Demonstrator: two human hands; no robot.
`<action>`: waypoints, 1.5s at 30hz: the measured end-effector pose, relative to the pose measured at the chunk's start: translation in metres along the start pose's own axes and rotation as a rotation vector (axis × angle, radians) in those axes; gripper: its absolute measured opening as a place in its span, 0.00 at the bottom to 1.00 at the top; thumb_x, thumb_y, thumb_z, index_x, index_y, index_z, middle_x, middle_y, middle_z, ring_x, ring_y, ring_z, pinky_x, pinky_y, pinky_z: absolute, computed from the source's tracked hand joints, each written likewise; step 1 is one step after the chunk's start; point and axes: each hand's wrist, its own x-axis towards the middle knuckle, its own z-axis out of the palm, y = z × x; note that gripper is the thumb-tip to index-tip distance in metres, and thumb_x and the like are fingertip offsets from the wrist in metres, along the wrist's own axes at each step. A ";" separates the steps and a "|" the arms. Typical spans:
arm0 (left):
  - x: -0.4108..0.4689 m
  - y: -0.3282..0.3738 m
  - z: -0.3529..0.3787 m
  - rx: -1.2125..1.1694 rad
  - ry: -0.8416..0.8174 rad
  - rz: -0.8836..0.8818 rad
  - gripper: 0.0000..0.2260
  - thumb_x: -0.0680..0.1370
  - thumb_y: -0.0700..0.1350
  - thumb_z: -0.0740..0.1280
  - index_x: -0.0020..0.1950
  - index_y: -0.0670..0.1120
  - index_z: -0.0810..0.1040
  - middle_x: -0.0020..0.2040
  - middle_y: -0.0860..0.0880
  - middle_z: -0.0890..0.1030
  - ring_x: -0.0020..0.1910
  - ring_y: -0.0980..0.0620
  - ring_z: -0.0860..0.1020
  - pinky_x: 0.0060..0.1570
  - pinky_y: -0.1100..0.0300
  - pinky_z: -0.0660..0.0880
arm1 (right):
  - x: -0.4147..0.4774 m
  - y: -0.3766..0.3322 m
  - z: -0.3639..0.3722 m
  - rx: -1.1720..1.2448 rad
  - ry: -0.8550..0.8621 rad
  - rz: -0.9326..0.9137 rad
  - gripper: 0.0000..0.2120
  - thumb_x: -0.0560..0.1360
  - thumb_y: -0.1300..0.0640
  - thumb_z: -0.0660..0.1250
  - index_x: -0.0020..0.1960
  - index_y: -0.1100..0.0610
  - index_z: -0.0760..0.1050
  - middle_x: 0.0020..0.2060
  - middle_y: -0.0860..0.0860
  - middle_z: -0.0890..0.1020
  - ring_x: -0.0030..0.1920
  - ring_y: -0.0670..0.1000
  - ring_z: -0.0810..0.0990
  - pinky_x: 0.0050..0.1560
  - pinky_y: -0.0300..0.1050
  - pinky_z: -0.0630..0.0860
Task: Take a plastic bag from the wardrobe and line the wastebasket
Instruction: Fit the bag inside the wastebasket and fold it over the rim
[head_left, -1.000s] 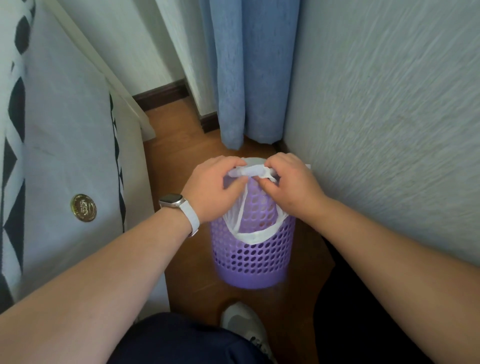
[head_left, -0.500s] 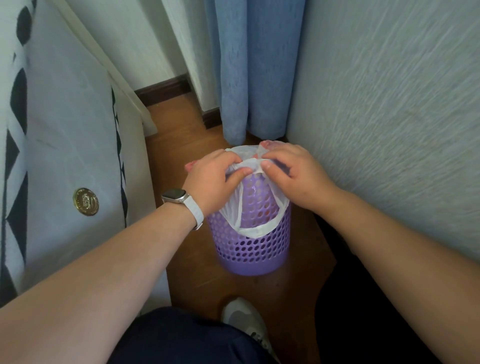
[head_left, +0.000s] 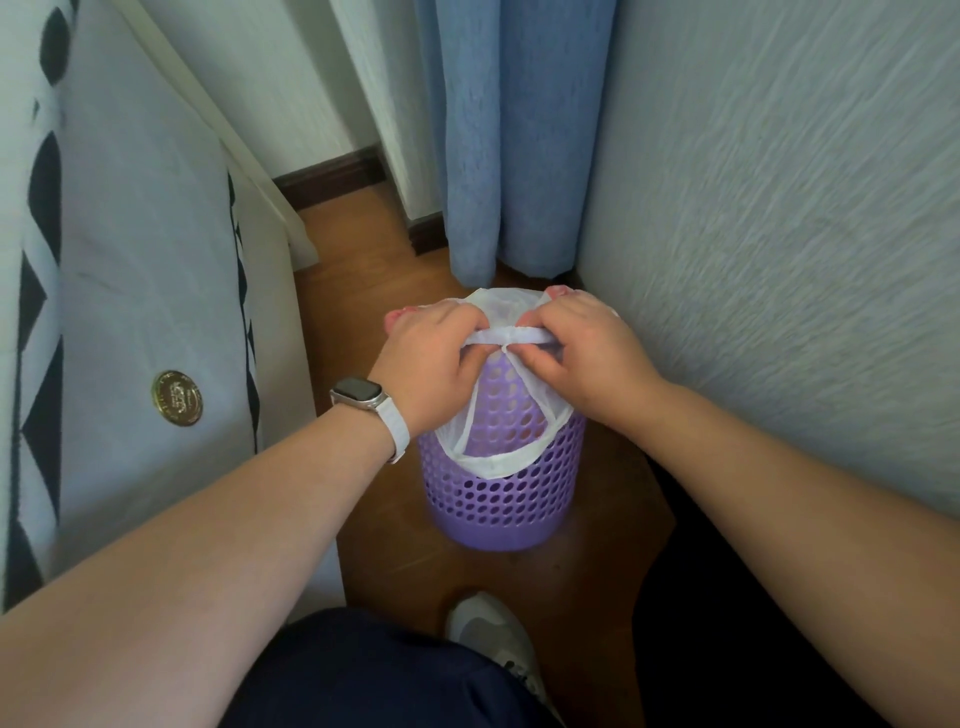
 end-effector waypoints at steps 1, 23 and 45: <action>0.000 0.000 0.000 -0.034 0.000 -0.019 0.04 0.78 0.46 0.65 0.51 0.47 0.77 0.49 0.49 0.80 0.47 0.50 0.75 0.51 0.46 0.74 | 0.000 -0.003 0.002 0.039 0.012 0.020 0.17 0.74 0.44 0.60 0.42 0.58 0.76 0.38 0.53 0.79 0.44 0.56 0.76 0.54 0.50 0.71; -0.003 -0.011 0.001 -0.137 0.006 -0.105 0.07 0.79 0.41 0.59 0.44 0.52 0.71 0.43 0.55 0.72 0.46 0.53 0.68 0.62 0.41 0.64 | 0.003 0.009 -0.004 0.063 -0.009 0.012 0.15 0.74 0.44 0.62 0.46 0.54 0.80 0.40 0.50 0.81 0.42 0.53 0.77 0.46 0.54 0.74; -0.005 -0.004 -0.002 0.123 -0.039 0.072 0.16 0.70 0.33 0.69 0.56 0.41 0.76 0.47 0.41 0.78 0.45 0.40 0.76 0.45 0.46 0.74 | -0.001 0.006 -0.011 -0.080 -0.123 -0.064 0.22 0.70 0.36 0.61 0.54 0.50 0.76 0.49 0.48 0.77 0.56 0.54 0.74 0.67 0.55 0.58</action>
